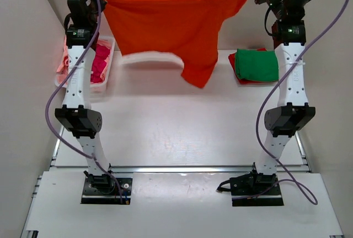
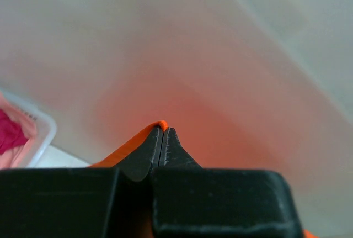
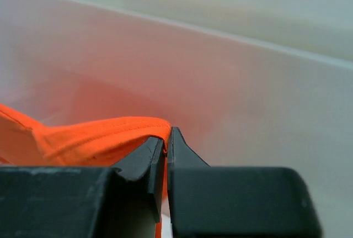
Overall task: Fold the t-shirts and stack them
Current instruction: Flatten out the tshirt
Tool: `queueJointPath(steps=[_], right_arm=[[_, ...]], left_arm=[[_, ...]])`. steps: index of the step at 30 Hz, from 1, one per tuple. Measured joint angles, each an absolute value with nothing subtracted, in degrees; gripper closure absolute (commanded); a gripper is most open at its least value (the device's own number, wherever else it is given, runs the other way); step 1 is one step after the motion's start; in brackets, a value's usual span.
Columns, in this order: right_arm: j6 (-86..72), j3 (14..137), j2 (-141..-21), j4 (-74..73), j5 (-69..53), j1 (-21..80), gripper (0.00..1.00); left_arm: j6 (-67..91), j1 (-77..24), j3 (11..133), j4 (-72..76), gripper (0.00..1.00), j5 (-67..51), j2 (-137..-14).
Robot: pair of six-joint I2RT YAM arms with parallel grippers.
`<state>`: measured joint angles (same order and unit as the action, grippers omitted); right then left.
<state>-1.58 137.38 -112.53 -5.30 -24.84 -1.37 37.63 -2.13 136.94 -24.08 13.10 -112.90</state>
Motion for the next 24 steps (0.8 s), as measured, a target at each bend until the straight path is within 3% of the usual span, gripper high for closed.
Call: queueJointPath(steps=[8,15,20,24], right_arm=[[1.56,124.81,-97.45,-4.29,-24.75,-3.44,1.0],[3.2,97.23,-82.5,-4.82,-24.34,-0.95,1.0],[3.49,75.16,-72.16,-10.98,-21.3,5.91,1.0],[-0.1,60.2,-61.8,-18.28,-20.14,12.67,1.0]], left_arm=[[38.0,-3.16,126.41,-22.92,1.0,11.25,-98.87],[39.05,-3.95,96.03,-21.63,1.0,11.55,-84.86],[39.03,-7.51,70.61,-25.41,1.0,16.34,-74.65],[40.03,-10.87,51.48,-27.53,1.0,17.17,-59.77]])
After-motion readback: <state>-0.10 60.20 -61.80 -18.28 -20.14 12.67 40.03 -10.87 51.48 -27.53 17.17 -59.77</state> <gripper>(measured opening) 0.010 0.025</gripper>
